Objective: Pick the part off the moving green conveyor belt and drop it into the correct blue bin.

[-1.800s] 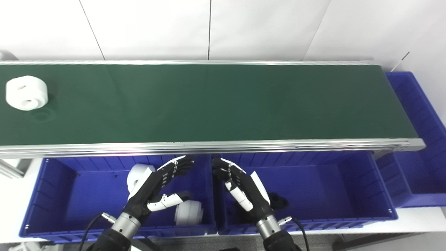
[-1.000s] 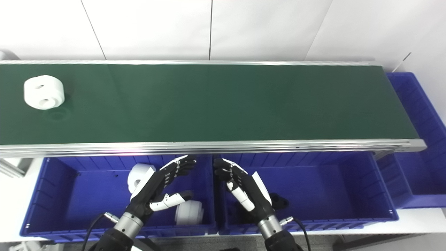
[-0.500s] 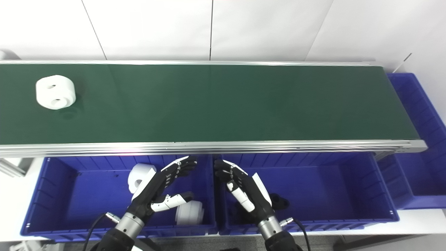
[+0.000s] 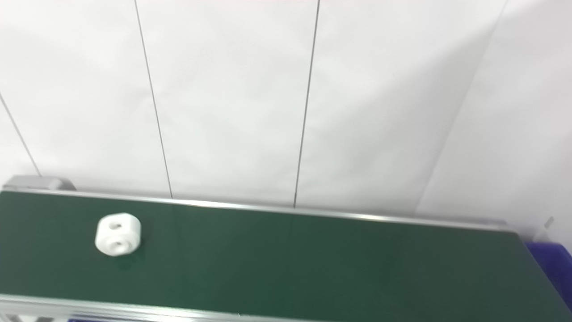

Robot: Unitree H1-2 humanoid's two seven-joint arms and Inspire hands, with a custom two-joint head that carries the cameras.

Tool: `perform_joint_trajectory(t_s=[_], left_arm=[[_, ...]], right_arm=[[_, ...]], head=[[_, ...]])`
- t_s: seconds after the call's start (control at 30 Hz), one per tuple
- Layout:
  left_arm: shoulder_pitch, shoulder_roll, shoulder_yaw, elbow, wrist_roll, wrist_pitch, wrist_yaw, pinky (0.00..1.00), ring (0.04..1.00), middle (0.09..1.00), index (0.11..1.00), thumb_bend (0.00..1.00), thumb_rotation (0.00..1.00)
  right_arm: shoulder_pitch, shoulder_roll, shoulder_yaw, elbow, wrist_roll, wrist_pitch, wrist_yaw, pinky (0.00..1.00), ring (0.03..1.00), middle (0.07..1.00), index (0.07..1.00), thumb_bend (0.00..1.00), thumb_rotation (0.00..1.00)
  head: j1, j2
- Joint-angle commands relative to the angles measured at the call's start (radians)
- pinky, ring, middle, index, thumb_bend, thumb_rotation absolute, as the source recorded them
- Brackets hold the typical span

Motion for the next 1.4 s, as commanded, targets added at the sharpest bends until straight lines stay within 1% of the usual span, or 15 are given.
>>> perform_joint_trajectory(t_s=[0.0, 0.2, 0.33, 0.43, 0.5, 0.57, 0.6, 0.63, 0.7, 0.8, 0.93, 1.0, 1.13, 1.2, 1.37], left_arm=[[-0.023, -0.013, 0.000, 0.003, -0.005, -0.054, 0.014, 0.73, 0.792, 0.807, 0.792, 0.69, 0.70], [-0.028, -0.026, 0.004, 0.024, -0.001, -0.052, 0.023, 0.73, 0.788, 0.800, 0.782, 0.77, 0.85], [-0.028, -0.027, 0.003, 0.022, -0.006, -0.052, 0.017, 0.74, 0.789, 0.797, 0.781, 0.78, 0.86], [-0.029, -0.024, 0.000, 0.019, -0.006, -0.057, 0.014, 0.74, 0.788, 0.797, 0.781, 0.77, 0.86], [-0.030, -0.019, -0.001, 0.011, -0.012, -0.065, 0.009, 0.73, 0.784, 0.797, 0.781, 0.75, 0.84], [-0.029, -0.010, -0.004, -0.005, -0.016, -0.071, 0.008, 0.72, 0.776, 0.797, 0.778, 0.72, 0.77], [-0.028, -0.002, -0.009, -0.019, -0.023, -0.072, 0.008, 0.71, 0.773, 0.797, 0.776, 0.72, 0.72], [-0.027, 0.003, -0.012, -0.029, -0.029, -0.072, 0.009, 0.71, 0.772, 0.798, 0.776, 0.72, 0.70], [-0.023, 0.012, -0.018, -0.071, -0.049, -0.073, 0.008, 0.70, 0.771, 0.798, 0.771, 0.74, 0.64], [-0.020, 0.027, -0.008, -0.176, -0.076, -0.071, -0.011, 0.70, 0.778, 0.797, 0.761, 0.78, 0.56], [-0.043, 0.057, 0.030, -0.324, 0.028, -0.055, 0.017, 0.71, 0.802, 0.802, 0.762, 0.81, 0.57], [-0.065, 0.071, 0.049, -0.364, 0.059, -0.054, 0.023, 0.72, 0.813, 0.810, 0.769, 0.82, 0.56], [-0.156, 0.125, 0.108, -0.452, 0.202, -0.027, 0.037, 0.75, 0.858, 0.837, 0.791, 0.83, 0.53], [-0.208, 0.150, 0.132, -0.464, 0.257, -0.010, 0.039, 0.77, 0.872, 0.847, 0.801, 0.83, 0.51], [-0.359, 0.220, 0.181, -0.385, 0.404, -0.004, 0.090, 0.77, 0.883, 0.865, 0.799, 0.84, 0.49]], right_arm=[[0.003, -0.009, -0.007, 0.026, 0.002, -0.007, 0.013, 0.71, 0.766, 0.804, 0.785, 0.79, 0.93], [-0.009, -0.014, -0.020, 0.052, 0.014, -0.007, 0.035, 0.72, 0.767, 0.806, 0.785, 0.80, 0.96], [-0.011, -0.015, -0.024, 0.052, 0.013, -0.007, 0.045, 0.72, 0.772, 0.808, 0.791, 0.81, 0.96], [-0.011, -0.017, -0.024, 0.045, 0.008, -0.007, 0.047, 0.71, 0.773, 0.811, 0.797, 0.80, 0.97], [-0.012, -0.015, -0.024, 0.043, 0.009, -0.007, 0.049, 0.71, 0.776, 0.813, 0.800, 0.80, 0.96], [-0.014, -0.010, -0.025, 0.045, 0.012, -0.007, 0.052, 0.72, 0.778, 0.815, 0.804, 0.79, 0.94], [-0.016, -0.008, -0.022, 0.046, 0.010, -0.007, 0.051, 0.72, 0.780, 0.818, 0.808, 0.79, 0.94], [-0.017, -0.007, -0.021, 0.047, 0.007, -0.007, 0.049, 0.72, 0.780, 0.818, 0.809, 0.79, 0.95], [-0.019, -0.004, -0.016, 0.046, 0.002, -0.007, 0.045, 0.73, 0.782, 0.823, 0.813, 0.79, 0.95], [-0.020, 0.000, -0.009, 0.036, -0.007, -0.007, 0.037, 0.74, 0.786, 0.831, 0.819, 0.77, 0.96], [-0.028, 0.003, -0.004, 0.038, -0.005, -0.007, 0.037, 0.74, 0.798, 0.844, 0.821, 0.78, 0.97], [-0.030, 0.004, -0.003, 0.039, -0.003, -0.007, 0.037, 0.75, 0.805, 0.855, 0.824, 0.78, 0.97], [-0.034, 0.007, 0.000, 0.035, -0.003, -0.007, 0.037, 0.76, 0.821, 0.865, 0.832, 0.78, 0.99], [-0.035, 0.009, 0.002, 0.029, -0.004, -0.007, 0.034, 0.75, 0.815, 0.855, 0.832, 0.77, 1.00], [-0.033, 0.010, 0.009, 0.022, -0.016, -0.007, 0.017, 0.74, 0.793, 0.829, 0.833, 0.74, 1.00]], head=[[0.006, 0.000], [0.045, 0.004], [0.060, 0.011], [0.071, 0.030], [0.073, 0.042], [0.069, 0.048], [0.064, 0.051], [0.063, 0.052], [0.059, 0.057], [0.053, 0.070], [0.055, 0.081], [0.058, 0.088], [0.060, 0.097], [0.060, 0.098], [0.062, 0.101]])
